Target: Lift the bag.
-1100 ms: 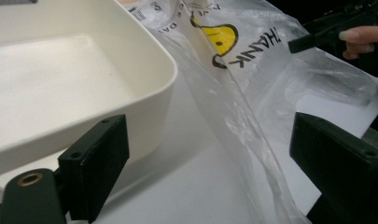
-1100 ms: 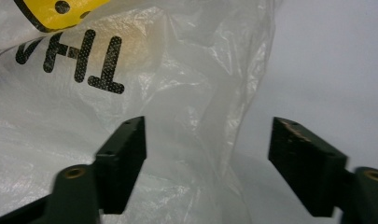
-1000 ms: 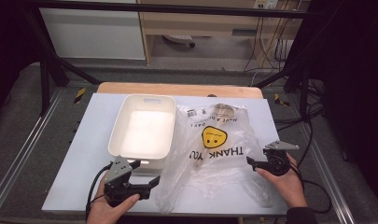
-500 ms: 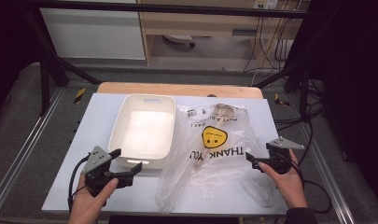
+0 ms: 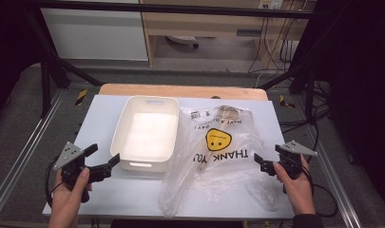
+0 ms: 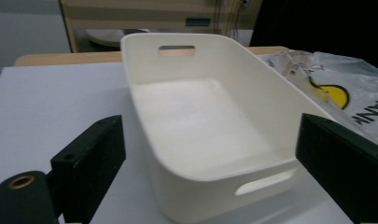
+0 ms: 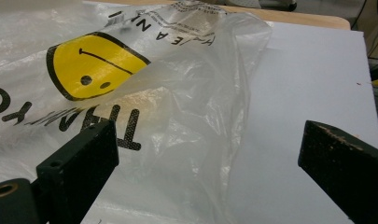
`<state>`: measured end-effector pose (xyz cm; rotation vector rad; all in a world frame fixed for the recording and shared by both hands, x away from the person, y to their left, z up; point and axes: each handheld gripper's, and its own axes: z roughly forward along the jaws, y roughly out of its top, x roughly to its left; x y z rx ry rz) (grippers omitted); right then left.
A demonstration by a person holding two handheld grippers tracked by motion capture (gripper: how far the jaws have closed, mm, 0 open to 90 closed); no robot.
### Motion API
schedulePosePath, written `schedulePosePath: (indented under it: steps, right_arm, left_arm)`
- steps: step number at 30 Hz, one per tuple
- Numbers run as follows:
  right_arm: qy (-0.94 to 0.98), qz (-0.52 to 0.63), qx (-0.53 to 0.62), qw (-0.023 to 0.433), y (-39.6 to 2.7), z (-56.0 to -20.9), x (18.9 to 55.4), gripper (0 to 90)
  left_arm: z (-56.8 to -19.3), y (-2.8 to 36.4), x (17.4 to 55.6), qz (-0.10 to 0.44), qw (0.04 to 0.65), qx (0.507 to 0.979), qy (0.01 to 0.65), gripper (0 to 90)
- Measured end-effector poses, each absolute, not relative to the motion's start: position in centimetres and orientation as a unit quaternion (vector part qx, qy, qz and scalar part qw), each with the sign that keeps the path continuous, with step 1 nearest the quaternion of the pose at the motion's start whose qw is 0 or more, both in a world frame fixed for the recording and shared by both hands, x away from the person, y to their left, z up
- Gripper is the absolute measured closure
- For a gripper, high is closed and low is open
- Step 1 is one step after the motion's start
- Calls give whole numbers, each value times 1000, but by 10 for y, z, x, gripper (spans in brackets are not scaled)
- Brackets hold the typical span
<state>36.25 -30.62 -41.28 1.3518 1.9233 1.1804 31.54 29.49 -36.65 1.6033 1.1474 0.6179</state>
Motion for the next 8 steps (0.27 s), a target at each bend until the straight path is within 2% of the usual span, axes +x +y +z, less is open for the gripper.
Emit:
schedulePosePath:
  steps: [4,8]
  right_arm:
    - [698,440,504,254,-312,-414,360,61]
    - [693,435,515,254,-316,-419,359,65]
  left_arm:
    - [-373,317,316,268,508,652,495,88]
    - [-386,339,320,296,476,649,515,89]
